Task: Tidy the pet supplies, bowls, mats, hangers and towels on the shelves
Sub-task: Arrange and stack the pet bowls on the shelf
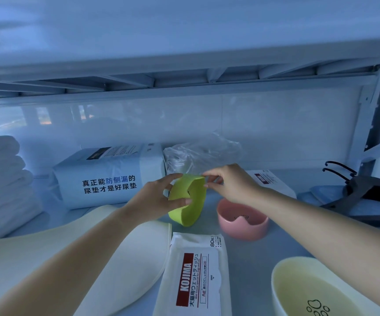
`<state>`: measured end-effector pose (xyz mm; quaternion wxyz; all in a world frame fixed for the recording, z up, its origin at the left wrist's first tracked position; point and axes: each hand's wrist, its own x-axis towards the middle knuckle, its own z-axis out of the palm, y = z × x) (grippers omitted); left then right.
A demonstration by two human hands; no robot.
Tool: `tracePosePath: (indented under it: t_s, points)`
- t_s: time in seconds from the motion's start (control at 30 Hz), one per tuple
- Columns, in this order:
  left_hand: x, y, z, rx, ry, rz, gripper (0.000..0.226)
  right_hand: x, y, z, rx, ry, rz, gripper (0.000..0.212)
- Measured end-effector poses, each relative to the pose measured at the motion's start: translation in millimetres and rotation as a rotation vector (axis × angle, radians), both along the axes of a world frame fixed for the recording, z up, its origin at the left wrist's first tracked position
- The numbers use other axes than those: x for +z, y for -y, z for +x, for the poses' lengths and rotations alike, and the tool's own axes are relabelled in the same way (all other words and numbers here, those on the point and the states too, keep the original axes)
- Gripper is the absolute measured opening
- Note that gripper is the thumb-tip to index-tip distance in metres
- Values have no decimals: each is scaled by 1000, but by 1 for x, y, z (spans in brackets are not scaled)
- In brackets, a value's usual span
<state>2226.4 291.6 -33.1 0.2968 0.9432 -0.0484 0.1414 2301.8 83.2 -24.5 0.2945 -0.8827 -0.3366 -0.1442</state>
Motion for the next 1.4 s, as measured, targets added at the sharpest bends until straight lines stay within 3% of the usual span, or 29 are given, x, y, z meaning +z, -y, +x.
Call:
tracePosePath:
  t_s: [0.13,0.37,0.63,0.8,0.9,1.0,1.17,1.4]
  points:
    - [-4,-7,-3,-33,-1,-24,68,-3,-7,-6,31,-62,54,49]
    - [-10,2,0,-10,55,-18,67,-8,-17,-23,114,-156,81,34]
    - [-9,0,-2,-21,33,-78,53,-5,-20,-22,33,-261,122,25]
    - [-5,-6,-7,61,135,235,75,5,-11,-21,2,-141,-29,29]
    - [-6,-12,-9,84,173,309,81,9,-9,-26,32,-64,-140,28]
    - [-9,-14,-9,-25,129,334,85,5,-11,-32,79,18,-265,25]
    - [-17,-10,-10,-112,102,337,57,0,-14,-39,120,33,-339,26]
    - [-24,-8,-14,-107,13,153,28,-4,-9,-45,120,53,-362,22]
